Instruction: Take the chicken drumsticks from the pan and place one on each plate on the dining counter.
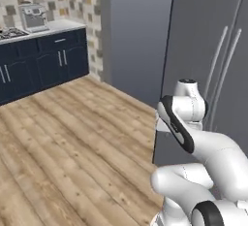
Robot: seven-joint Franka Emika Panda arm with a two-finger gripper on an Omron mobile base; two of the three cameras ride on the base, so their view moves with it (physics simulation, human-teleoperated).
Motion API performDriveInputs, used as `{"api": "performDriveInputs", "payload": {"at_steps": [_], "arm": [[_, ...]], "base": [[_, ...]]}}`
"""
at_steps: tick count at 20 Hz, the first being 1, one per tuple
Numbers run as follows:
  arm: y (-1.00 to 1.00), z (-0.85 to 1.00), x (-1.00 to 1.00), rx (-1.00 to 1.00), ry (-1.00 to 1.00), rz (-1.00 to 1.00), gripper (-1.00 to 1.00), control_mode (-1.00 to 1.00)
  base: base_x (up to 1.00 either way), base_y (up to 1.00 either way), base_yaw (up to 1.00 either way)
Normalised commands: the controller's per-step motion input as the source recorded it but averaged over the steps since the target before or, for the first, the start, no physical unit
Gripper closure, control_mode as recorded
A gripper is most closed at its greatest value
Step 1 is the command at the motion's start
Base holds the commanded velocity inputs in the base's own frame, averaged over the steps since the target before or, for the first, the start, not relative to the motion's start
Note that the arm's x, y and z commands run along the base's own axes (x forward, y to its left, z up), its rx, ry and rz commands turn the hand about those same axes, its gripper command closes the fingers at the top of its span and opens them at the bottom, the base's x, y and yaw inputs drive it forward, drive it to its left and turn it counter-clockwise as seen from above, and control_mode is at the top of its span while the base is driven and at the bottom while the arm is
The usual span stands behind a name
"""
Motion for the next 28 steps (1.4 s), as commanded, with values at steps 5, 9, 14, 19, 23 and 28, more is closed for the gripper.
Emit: {"api": "performDriveInputs", "payload": {"at_steps": [5,9,14,19,23,28], "arm": [[0.00,0.00,0.00,0.00,0.00,0.00,-1.00,1.00],[0.00,0.00,0.00,0.00,0.00,0.00,-1.00,1.00],[0.00,0.00,0.00,0.00,0.00,0.00,-1.00,1.00],[0.00,0.00,0.00,0.00,0.00,0.00,-1.00,1.00],[0.00,0.00,0.00,0.00,0.00,0.00,-1.00,1.00],[0.00,0.00,0.00,0.00,0.00,0.00,-1.00,1.00]], "base": [[1.00,0.00,0.44],[1.00,0.00,0.38],[1.00,0.00,0.35],[1.00,0.00,0.31],[1.00,-0.04,0.17],[1.00,-0.08,0.03]]}}
